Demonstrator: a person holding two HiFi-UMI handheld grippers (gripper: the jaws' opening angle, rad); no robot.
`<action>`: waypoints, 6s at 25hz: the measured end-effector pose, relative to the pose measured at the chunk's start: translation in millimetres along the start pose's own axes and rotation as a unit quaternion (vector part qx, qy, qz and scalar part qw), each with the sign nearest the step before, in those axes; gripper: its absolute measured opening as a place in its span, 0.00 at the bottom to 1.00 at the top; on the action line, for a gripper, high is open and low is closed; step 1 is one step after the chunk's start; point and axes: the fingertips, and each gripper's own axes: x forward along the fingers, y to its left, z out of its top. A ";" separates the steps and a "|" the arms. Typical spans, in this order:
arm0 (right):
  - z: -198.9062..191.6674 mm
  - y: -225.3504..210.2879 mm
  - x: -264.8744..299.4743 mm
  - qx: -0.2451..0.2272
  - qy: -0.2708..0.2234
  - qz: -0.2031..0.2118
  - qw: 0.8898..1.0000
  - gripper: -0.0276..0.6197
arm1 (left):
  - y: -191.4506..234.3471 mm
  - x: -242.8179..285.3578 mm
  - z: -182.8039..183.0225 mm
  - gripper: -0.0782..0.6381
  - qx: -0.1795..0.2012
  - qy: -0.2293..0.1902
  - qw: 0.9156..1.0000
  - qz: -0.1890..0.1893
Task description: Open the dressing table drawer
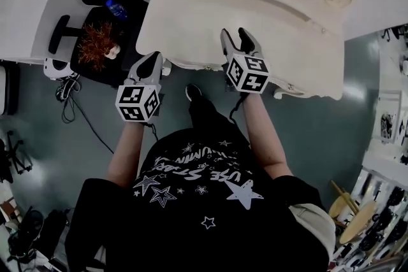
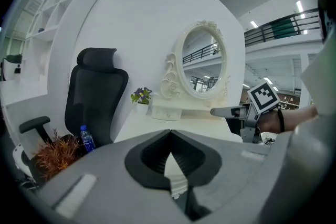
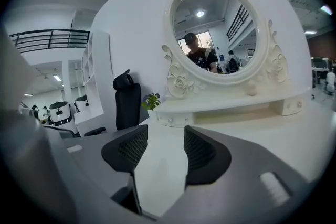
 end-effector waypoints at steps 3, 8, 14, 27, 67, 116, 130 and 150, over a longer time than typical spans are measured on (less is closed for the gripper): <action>4.9 -2.1 33.5 0.005 0.011 0.016 1.000 0.41 | 9.5 21.7 8.0 0.11 -0.006 0.002 1.000 0.011; 10.3 -6.7 83.4 0.003 0.030 0.036 0.999 0.40 | 21.8 55.4 22.6 0.11 -0.010 0.001 1.000 0.027; 12.8 -0.1 133.9 -0.011 0.056 0.053 0.997 0.40 | 39.4 78.4 33.3 0.11 -0.021 0.007 0.999 0.040; -13.7 4.2 214.4 -0.007 0.114 0.053 0.992 0.38 | 79.2 107.5 30.2 0.11 -0.044 0.025 0.995 0.080; -43.0 3.1 210.2 0.025 0.143 -0.043 0.988 0.23 | 103.5 83.4 22.3 0.11 -0.010 0.062 0.998 0.002; -55.9 27.5 141.1 0.011 0.126 -0.085 0.988 0.33 | 103.6 27.7 23.9 0.11 0.002 0.033 0.999 -0.038; -52.0 73.1 23.0 0.021 0.067 -0.159 0.985 0.13 | 109.9 -36.9 2.4 0.11 0.008 0.019 0.995 -0.101; -51.3 21.6 -164.0 0.013 0.020 -0.145 0.989 0.09 | -53.1 -76.4 -36.8 0.11 0.036 0.025 0.989 -0.138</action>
